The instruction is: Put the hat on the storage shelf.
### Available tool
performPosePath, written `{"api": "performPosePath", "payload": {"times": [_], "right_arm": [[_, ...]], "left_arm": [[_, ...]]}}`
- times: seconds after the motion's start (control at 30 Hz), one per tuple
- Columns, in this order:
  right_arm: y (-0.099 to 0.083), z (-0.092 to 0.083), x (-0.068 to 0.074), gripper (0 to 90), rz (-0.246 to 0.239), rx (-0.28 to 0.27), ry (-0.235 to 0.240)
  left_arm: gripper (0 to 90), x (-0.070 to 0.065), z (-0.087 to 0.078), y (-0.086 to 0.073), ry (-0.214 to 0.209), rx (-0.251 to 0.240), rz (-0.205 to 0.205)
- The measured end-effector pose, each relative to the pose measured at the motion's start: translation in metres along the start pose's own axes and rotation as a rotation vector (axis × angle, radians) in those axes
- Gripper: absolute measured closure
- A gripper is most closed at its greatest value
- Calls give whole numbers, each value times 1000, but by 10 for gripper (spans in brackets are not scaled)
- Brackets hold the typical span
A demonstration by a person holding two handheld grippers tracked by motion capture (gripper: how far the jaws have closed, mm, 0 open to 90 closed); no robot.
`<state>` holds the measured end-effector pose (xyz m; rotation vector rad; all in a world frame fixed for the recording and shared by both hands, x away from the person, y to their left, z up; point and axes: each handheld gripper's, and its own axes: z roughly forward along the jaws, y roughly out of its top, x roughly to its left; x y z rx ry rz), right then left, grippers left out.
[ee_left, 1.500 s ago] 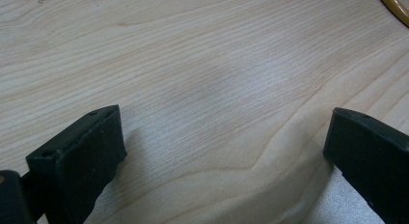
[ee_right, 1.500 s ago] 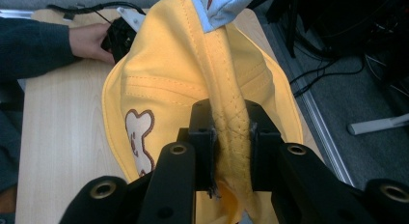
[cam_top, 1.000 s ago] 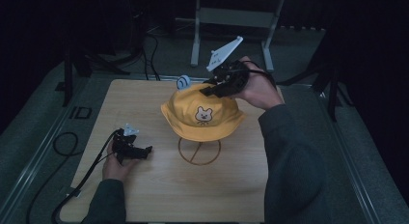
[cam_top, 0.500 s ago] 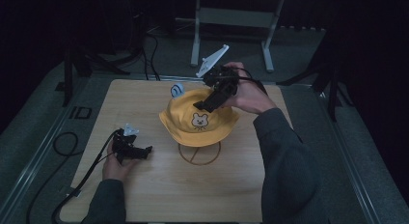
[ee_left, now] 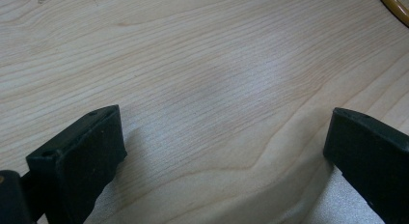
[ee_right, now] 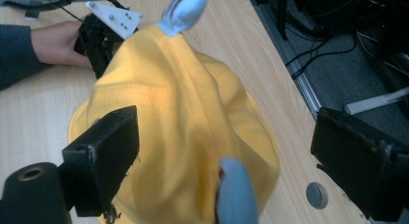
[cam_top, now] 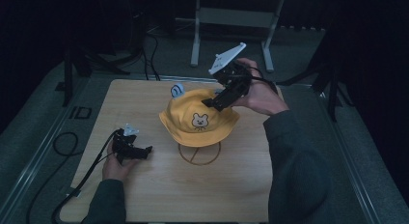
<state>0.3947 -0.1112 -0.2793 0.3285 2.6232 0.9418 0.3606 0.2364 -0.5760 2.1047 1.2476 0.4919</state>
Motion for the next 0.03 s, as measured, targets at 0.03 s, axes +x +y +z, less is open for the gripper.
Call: {"api": "performPosePath", "payload": {"times": [0.03], "right_arm": [[-4, -2, -2, 99, 12, 6, -2]], "left_arm": [[6, 0, 0, 0, 0, 0, 0]]}}
